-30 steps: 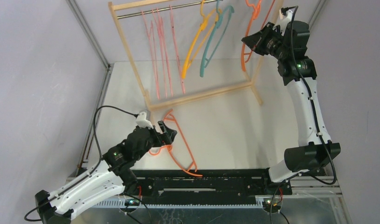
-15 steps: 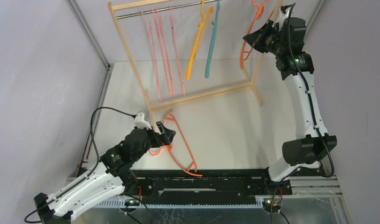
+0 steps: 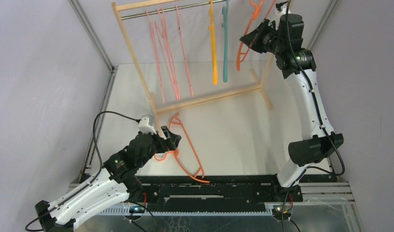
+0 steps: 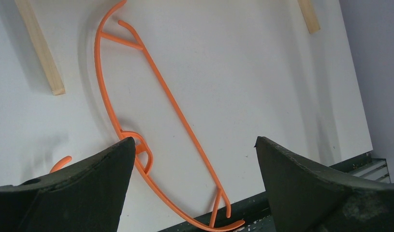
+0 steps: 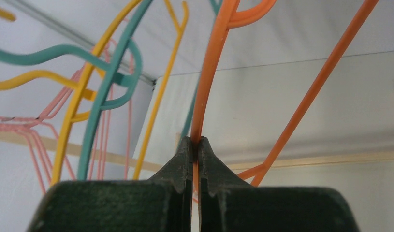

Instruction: Organize the hangers

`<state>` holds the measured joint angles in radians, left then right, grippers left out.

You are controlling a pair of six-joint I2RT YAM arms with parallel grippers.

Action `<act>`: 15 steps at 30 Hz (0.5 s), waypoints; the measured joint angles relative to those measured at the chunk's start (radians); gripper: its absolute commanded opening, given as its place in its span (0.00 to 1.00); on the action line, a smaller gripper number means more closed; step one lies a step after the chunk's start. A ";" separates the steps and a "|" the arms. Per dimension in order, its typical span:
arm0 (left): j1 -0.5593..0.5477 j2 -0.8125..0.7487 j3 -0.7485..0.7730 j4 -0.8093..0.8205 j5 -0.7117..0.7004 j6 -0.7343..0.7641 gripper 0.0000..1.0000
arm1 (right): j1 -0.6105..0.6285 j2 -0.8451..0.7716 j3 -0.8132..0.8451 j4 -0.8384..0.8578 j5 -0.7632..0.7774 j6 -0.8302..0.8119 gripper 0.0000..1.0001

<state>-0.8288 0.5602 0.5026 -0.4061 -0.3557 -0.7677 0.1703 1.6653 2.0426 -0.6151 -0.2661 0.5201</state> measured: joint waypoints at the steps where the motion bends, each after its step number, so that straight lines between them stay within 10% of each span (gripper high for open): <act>1: 0.000 0.002 0.000 0.000 0.000 0.000 0.99 | 0.016 0.010 0.016 -0.008 -0.009 -0.001 0.00; 11: 0.000 0.003 0.000 0.000 -0.001 0.000 0.99 | 0.154 0.058 0.038 -0.025 -0.090 -0.029 0.00; 15: 0.000 -0.001 0.000 0.000 -0.003 0.000 0.99 | 0.187 0.056 0.040 -0.032 -0.077 -0.051 0.29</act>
<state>-0.8288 0.5591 0.5026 -0.4061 -0.3588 -0.7681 0.3569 1.7218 2.0823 -0.6472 -0.3431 0.4694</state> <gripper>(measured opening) 0.988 0.081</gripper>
